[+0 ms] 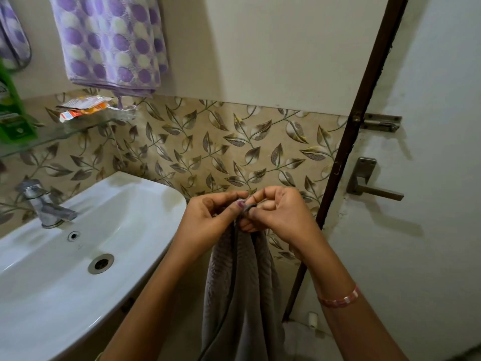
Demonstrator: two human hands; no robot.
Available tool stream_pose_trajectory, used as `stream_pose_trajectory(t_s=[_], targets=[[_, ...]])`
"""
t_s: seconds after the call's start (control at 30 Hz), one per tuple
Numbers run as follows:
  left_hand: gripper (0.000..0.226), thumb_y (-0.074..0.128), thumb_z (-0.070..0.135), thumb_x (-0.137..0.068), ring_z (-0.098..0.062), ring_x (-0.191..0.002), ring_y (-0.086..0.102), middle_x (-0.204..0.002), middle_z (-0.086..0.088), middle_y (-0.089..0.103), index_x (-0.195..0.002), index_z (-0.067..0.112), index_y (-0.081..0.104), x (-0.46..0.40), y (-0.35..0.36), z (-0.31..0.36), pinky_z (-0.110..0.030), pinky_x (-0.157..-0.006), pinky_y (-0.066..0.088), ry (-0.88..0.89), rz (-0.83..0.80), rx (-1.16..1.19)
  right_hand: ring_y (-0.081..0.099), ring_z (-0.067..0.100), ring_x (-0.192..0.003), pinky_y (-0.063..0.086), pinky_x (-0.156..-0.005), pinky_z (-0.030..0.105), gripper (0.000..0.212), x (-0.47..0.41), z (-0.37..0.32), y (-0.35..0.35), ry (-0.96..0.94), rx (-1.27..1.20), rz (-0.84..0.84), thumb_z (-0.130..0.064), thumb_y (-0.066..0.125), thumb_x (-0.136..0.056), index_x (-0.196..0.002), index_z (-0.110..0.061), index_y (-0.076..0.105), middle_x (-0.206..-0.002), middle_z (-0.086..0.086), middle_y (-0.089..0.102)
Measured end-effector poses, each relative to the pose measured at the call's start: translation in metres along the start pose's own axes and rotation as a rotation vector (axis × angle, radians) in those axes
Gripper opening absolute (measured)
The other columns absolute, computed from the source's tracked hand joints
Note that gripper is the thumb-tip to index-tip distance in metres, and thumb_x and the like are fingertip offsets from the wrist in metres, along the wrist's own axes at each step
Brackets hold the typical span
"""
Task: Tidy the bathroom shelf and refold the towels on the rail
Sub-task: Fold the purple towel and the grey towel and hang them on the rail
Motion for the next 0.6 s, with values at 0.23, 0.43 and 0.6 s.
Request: stream_pose_trajectory(t_s=[0.23, 0.43, 0.6], targets=[[0.034, 0.067, 0.010, -0.073, -0.006, -0.096, 0.066, -0.098, 0.009, 0.072, -0.098, 0.033, 0.066, -0.005, -0.003, 0.004, -0.018, -0.079, 0.053, 0.064, -0.110, -0.067, 0.050, 0.009, -0.053, 0.047, -0.051, 0.021, 0.014, -0.004, -0.006, -0.010, -0.206, 0.250, 0.113, -0.005, 0.072, -0.073, -0.071, -0.017, 0.067, -0.057, 0.000, 0.056], [0.038, 0.058, -0.002, -0.082, 0.000, -0.098, 0.063, -0.091, 0.019, 0.069, -0.088, 0.034, 0.066, -0.016, -0.008, 0.005, -0.011, -0.080, 0.050, 0.067, -0.028, -0.118, 0.055, 0.004, -0.066, 0.048, -0.059, 0.012, 0.019, -0.008, 0.004, -0.009, -0.246, 0.140, 0.060, -0.006, 0.070, -0.076, -0.075, -0.022, 0.060, -0.076, -0.003, 0.060], [0.040, 0.048, -0.005, -0.086, 0.004, -0.101, 0.058, -0.101, 0.016, 0.065, -0.088, 0.031, 0.066, -0.027, -0.016, 0.011, -0.012, -0.080, 0.050, 0.062, 0.053, -0.109, 0.056, 0.005, -0.064, 0.051, -0.062, 0.028, 0.022, -0.009, 0.031, 0.003, -0.120, 0.255, 0.016, -0.005, 0.063, -0.078, -0.075, -0.025, 0.055, -0.071, -0.008, 0.058]])
Point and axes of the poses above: each hand's wrist, its own x-axis away from the middle knuckle, its own y-axis out of the palm, z = x × y, the point moved 5 cm from there along -x, towards the middle knuckle
